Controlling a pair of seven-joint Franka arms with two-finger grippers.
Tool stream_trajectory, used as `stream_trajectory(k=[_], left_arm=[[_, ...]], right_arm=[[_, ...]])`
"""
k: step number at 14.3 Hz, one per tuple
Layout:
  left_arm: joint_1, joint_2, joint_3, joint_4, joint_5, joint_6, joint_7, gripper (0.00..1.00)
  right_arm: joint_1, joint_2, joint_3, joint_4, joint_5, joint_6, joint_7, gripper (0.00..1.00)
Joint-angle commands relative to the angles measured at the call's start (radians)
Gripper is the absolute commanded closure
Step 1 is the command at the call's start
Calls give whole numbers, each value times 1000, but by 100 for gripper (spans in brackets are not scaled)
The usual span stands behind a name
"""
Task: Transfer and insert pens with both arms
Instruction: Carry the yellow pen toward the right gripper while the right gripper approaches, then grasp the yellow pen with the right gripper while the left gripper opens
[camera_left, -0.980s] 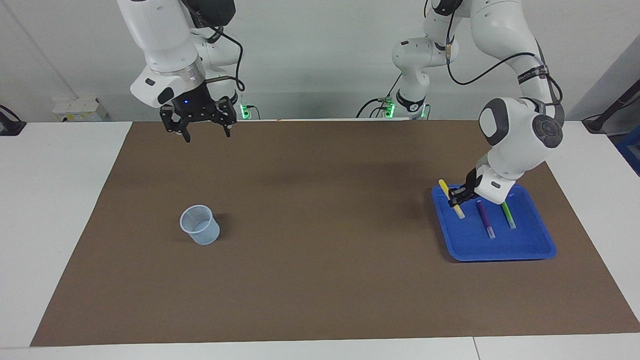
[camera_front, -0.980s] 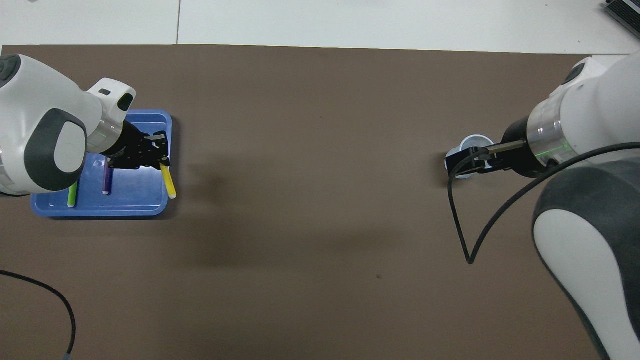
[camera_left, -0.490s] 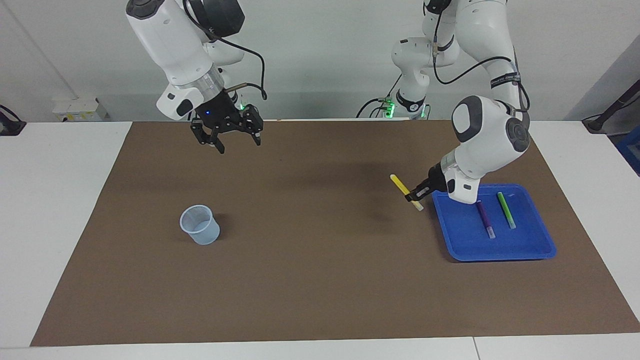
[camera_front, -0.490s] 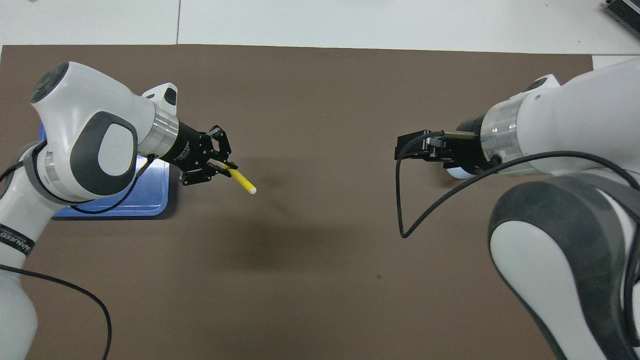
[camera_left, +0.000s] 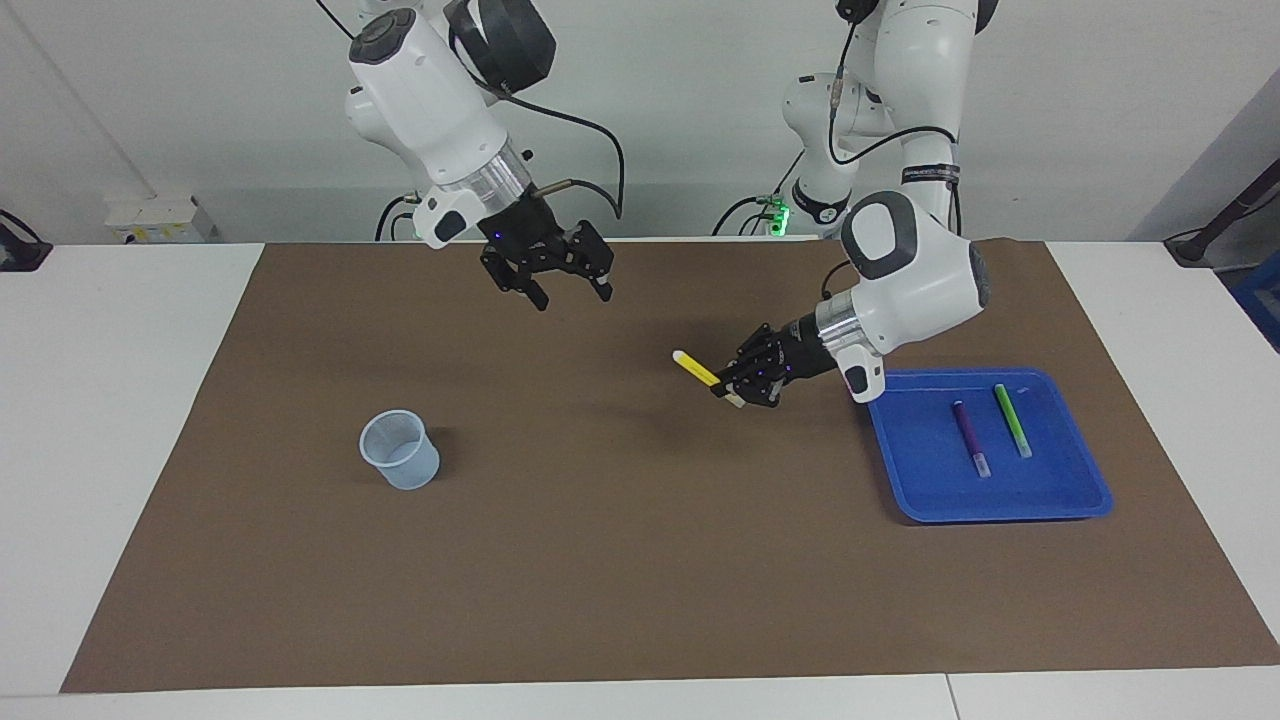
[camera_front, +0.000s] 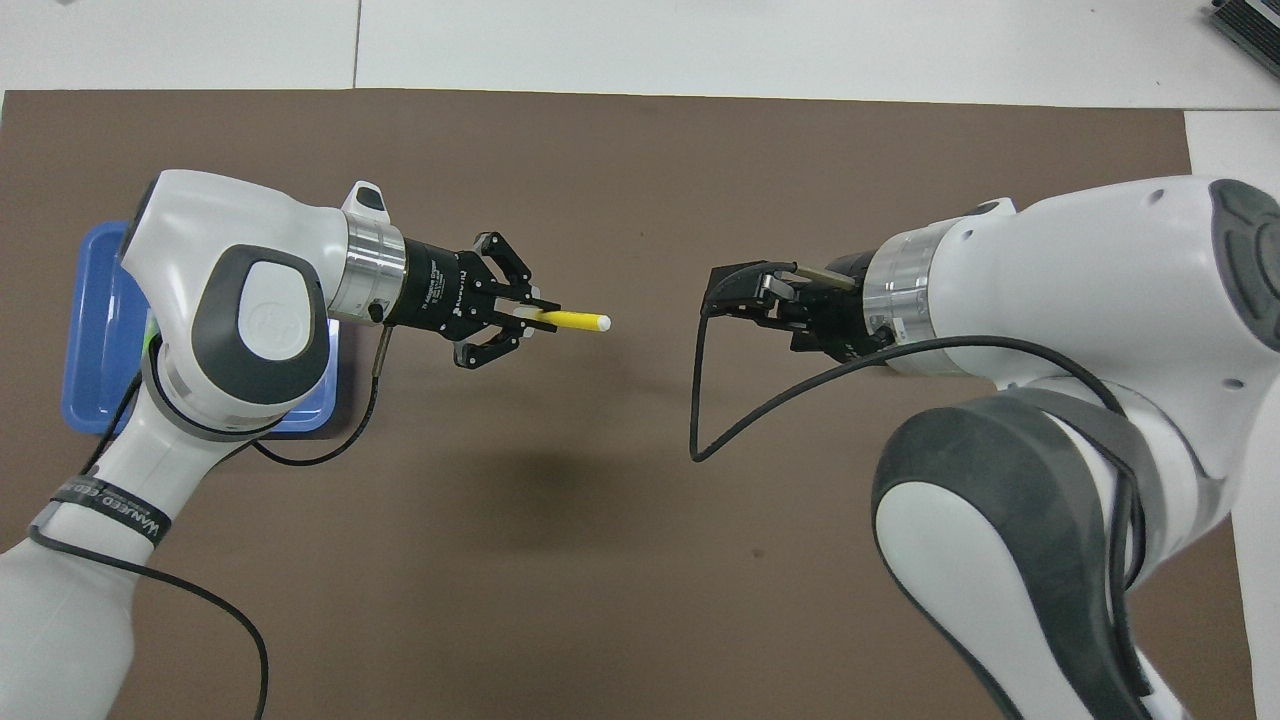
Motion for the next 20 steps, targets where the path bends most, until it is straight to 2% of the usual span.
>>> stream_trajectory(k=[1, 3, 6, 9, 12, 15, 18, 20], left_arm=[[-38, -36, 13, -40, -118, 41, -42, 100], [-63, -37, 13, -46, -152, 55, -44, 100], [-129, -45, 12, -78, -279, 136, -45, 100], [-158, -46, 12, -95, -381, 170, -45, 100], [-150, -51, 13, -95, -387, 156, -47, 100], [-161, -51, 15, -95, -387, 157, -47, 100], [-164, -52, 13, -107, -387, 171, -45, 100], [-164, -51, 13, -104, -387, 171, -45, 100]], right_arm=[[1, -28, -3, -53, 27, 39, 23, 8], [14, -16, 3, -68, 28, 112, 20, 14], [58, 15, 3, -80, 53, 201, 8, 19], [73, 52, 4, -79, 53, 270, -33, 20], [72, 66, 3, -79, 53, 278, -154, 22], [66, 66, 3, -80, 53, 277, -182, 24], [67, 80, 3, -77, 51, 280, -211, 43], [66, 80, 1, -77, 51, 278, -240, 60]])
